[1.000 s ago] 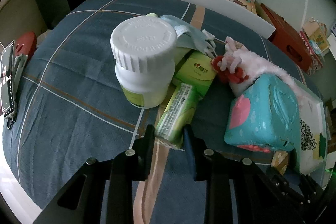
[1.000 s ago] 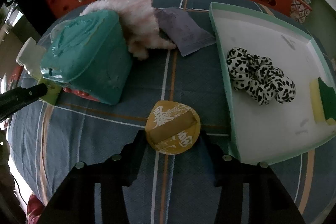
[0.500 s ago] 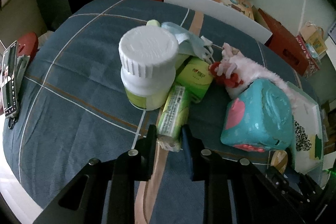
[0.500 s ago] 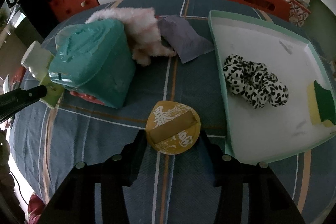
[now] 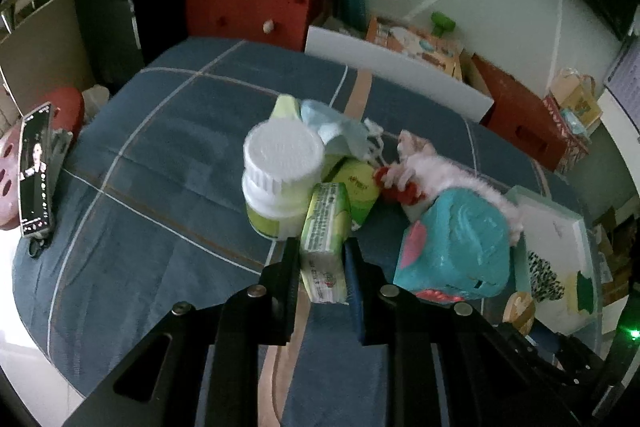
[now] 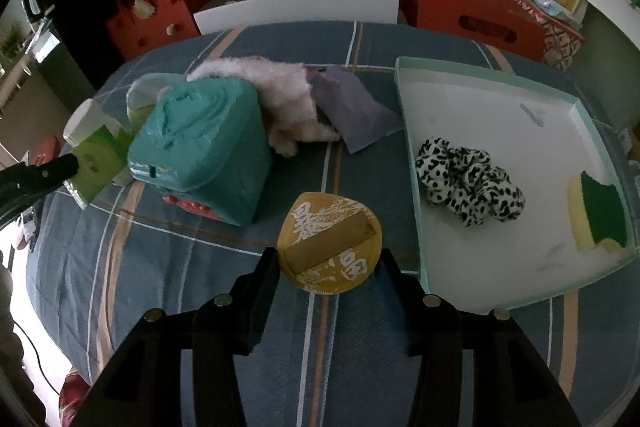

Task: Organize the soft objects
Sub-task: 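Grasp the round cork coaster with the right tool while the left tool holds the tissue pack, then carry the coaster and tissue pack into the white tray and release both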

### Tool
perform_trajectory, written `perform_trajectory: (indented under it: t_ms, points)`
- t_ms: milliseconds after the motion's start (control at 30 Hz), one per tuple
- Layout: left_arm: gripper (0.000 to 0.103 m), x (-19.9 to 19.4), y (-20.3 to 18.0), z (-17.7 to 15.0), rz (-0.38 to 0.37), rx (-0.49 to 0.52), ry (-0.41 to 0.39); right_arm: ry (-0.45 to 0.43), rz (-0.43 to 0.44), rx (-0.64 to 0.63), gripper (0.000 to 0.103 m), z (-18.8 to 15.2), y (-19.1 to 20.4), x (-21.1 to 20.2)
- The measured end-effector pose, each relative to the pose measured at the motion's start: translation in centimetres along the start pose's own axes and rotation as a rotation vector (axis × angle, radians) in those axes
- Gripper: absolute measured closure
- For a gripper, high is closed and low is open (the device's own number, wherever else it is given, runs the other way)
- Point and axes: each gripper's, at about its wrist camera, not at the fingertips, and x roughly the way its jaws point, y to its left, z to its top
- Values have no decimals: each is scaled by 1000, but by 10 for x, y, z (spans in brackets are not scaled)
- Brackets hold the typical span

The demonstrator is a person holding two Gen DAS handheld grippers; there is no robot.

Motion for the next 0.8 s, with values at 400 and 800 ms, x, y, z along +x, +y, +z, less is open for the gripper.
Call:
perform_trajectory:
  t_ms: [400, 800]
  points:
    - [82, -24, -10, 3, -32, 16, -74, -37, 5, 11, 51, 3, -2, -10]
    - [82, -10, 6, 2, -31, -36, -33, -30, 1, 12, 51, 3, -2, -8]
